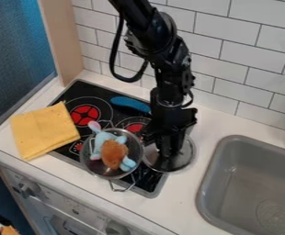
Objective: Move the silver lid to the left side of the stove
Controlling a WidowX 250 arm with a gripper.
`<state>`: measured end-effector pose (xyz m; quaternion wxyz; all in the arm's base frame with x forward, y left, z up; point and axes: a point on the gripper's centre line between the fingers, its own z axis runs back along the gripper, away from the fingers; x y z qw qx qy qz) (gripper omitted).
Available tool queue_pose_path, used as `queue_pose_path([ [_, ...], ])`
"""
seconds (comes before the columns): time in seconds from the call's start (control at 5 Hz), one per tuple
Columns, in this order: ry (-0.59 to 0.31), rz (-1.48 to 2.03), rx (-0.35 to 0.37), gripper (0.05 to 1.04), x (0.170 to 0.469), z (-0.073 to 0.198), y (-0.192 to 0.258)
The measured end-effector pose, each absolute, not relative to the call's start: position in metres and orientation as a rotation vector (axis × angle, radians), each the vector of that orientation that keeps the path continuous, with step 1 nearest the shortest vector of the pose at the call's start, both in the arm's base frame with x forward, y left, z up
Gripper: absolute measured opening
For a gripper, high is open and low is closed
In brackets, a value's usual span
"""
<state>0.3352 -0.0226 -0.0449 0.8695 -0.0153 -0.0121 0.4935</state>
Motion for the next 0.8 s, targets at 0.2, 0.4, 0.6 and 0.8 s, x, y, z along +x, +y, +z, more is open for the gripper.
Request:
queue_pose_path([
  [0.2,-0.022,1.038,-0.019,0.639,0.3363,-0.0429,-0.0187],
  [0.4,-0.033,1.023,0.009,0.931,0.3347,-0.0439,-0.0203],
  [0.6,-0.027,1.027,0.019,1.005,0.3330,-0.0434,-0.0213],
  [0.8,-0.029,1.012,0.014,1.000,0.3335,-0.0388,-0.0220],
])
